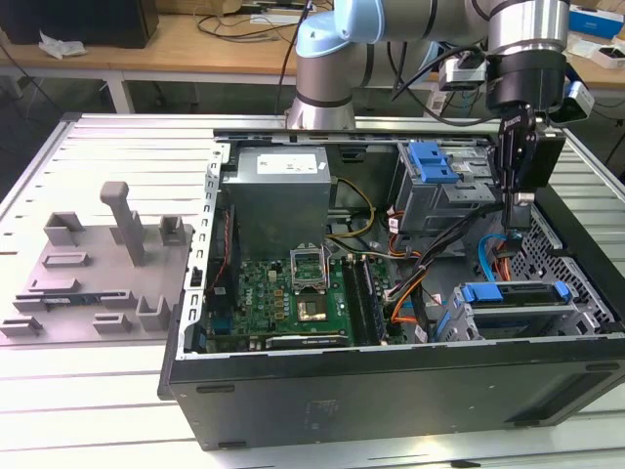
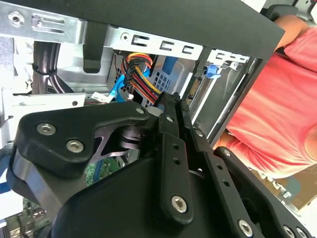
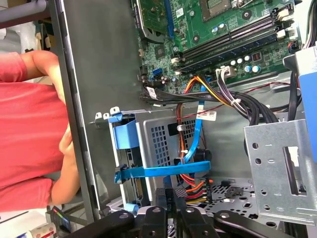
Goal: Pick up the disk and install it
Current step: 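Insert the first disk wire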
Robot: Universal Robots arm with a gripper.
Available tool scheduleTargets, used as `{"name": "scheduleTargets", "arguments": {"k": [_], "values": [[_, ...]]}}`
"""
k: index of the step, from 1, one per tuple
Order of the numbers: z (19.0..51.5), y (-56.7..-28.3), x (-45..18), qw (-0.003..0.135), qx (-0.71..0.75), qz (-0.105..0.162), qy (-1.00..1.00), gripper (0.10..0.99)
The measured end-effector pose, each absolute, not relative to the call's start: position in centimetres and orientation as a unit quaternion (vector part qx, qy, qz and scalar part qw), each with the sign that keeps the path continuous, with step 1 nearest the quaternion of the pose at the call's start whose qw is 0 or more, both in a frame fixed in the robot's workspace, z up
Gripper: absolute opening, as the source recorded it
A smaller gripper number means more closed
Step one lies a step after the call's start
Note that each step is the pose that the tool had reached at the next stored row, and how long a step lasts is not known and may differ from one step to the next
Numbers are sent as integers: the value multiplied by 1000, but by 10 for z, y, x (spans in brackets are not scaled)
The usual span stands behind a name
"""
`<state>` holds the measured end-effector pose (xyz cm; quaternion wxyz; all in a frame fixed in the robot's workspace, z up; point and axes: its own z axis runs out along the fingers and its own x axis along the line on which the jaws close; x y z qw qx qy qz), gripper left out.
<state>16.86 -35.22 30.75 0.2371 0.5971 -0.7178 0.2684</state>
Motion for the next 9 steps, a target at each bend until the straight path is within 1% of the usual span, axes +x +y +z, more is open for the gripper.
{"name": "scheduleTargets", "arguments": {"k": [6,9], "values": [[307,-353,169,238,597,269,-718,169],[308,-358,169,238,597,269,-717,169]]}}
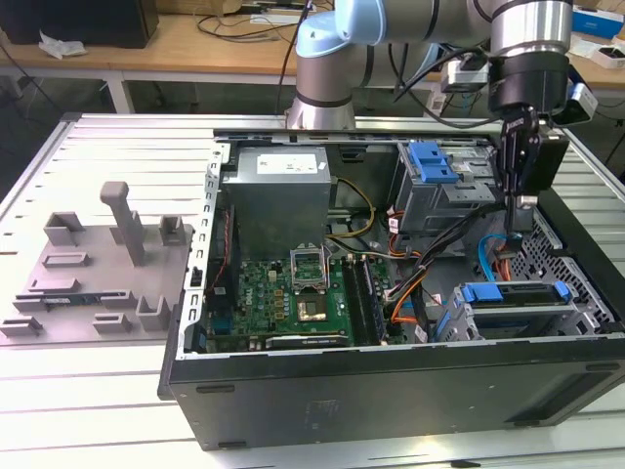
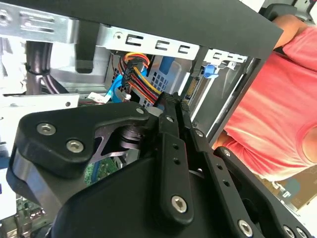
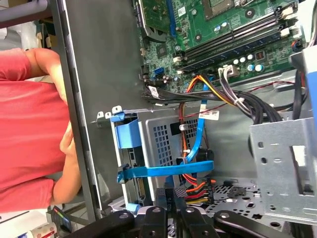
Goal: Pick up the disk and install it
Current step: 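Insert the first disk wire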
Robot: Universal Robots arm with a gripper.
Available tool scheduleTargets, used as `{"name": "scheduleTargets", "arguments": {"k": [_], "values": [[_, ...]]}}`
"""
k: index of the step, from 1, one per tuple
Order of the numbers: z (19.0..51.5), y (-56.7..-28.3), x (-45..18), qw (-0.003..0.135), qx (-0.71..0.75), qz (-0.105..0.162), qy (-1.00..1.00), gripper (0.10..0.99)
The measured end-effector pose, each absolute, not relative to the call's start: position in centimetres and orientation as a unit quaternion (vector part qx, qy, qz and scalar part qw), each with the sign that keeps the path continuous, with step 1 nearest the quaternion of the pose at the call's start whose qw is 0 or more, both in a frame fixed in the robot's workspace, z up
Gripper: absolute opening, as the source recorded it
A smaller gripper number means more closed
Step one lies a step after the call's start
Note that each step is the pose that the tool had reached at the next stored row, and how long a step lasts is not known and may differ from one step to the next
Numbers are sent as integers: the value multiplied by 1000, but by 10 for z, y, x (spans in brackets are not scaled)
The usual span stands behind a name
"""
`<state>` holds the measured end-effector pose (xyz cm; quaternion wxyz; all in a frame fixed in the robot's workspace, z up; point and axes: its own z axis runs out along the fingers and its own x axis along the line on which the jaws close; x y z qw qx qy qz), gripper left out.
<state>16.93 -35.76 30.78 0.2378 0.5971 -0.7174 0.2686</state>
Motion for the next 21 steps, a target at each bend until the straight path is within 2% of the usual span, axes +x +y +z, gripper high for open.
{"name": "scheduleTargets", "arguments": {"k": [6,13,21], "values": [[310,-365,169,236,598,266,-718,169],[316,-388,169,223,603,251,-724,169],[319,-411,169,198,611,221,-733,169]]}}
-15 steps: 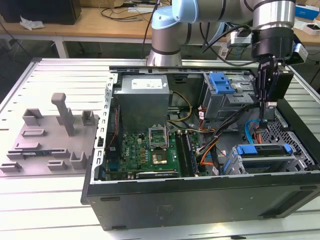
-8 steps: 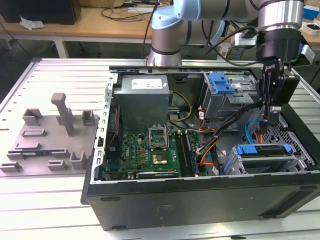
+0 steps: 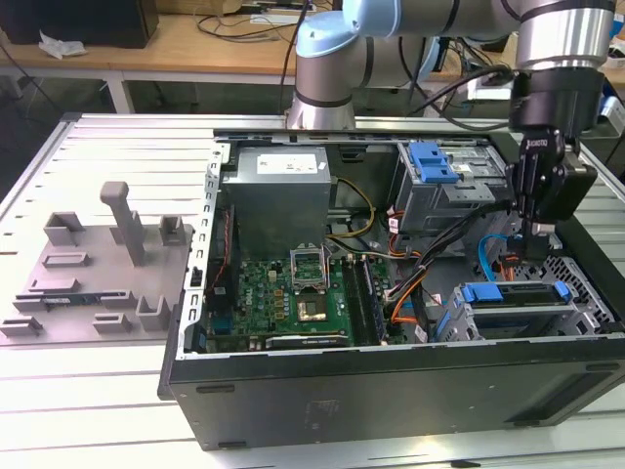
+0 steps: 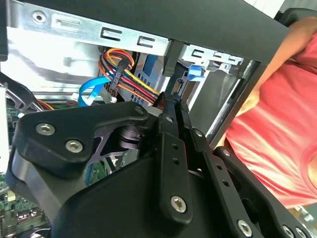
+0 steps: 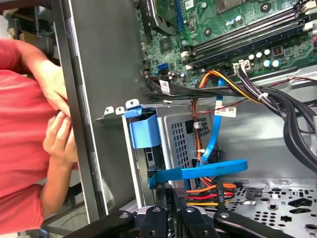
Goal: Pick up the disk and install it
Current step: 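Insert the first disk wire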
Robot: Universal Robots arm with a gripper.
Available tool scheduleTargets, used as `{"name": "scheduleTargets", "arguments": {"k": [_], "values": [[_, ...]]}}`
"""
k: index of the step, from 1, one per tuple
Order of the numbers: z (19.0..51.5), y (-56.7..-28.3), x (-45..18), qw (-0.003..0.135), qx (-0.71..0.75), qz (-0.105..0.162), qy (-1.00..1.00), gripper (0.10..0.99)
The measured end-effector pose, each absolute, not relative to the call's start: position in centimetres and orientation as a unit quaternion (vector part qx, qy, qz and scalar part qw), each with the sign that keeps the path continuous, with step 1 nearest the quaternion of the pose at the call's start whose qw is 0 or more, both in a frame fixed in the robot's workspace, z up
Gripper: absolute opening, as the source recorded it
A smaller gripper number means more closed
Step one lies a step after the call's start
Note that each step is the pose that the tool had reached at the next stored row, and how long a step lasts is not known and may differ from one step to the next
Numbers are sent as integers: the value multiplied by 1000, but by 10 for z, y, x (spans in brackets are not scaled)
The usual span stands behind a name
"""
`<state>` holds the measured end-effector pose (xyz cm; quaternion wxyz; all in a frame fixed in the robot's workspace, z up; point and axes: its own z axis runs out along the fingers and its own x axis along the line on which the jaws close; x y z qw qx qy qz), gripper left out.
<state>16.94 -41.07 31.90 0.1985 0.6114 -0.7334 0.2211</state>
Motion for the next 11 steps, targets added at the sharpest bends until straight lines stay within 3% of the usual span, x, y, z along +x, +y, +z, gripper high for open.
{"name": "scheduleTargets", "arguments": {"k": [11], "values": [[330,-426,169,165,622,181,-744,169]]}}
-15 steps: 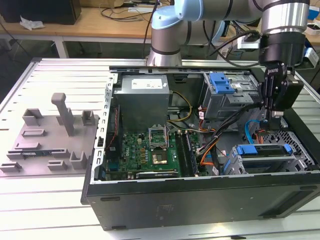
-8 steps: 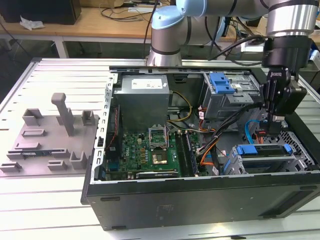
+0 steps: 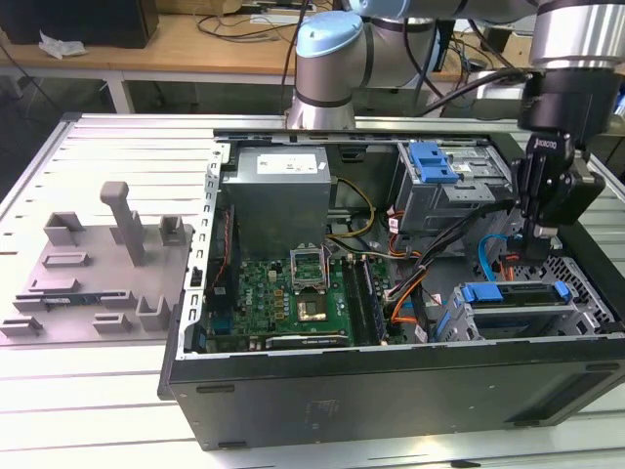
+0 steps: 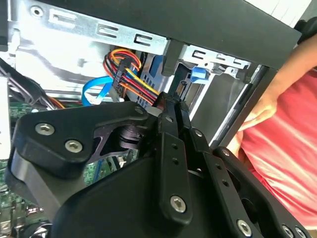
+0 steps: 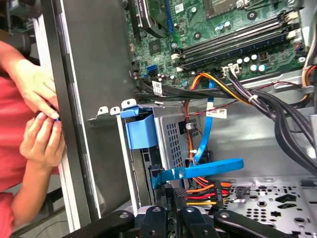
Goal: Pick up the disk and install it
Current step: 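Insert the first disk wire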
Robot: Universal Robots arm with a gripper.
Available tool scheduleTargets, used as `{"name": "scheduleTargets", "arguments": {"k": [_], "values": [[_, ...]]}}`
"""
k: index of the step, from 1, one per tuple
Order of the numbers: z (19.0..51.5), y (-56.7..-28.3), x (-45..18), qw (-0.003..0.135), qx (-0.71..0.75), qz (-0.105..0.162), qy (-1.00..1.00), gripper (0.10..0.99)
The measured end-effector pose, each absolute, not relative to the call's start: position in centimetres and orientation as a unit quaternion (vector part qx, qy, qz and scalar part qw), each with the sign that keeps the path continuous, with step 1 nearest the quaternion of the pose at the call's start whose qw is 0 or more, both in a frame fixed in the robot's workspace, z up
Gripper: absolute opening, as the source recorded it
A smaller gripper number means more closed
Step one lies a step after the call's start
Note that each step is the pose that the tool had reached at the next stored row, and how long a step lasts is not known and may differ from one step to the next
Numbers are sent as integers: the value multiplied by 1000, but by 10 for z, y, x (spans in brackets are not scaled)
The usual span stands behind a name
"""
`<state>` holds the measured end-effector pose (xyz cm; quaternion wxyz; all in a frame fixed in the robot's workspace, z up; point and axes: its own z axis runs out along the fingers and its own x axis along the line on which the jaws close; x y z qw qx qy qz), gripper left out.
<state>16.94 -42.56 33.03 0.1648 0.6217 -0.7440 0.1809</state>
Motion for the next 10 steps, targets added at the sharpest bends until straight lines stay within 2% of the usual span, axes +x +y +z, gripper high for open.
{"name": "scheduleTargets", "arguments": {"k": [8,10], "values": [[339,-439,169,145,627,157,-749,169],[342,-444,169,132,630,141,-752,169]]}}
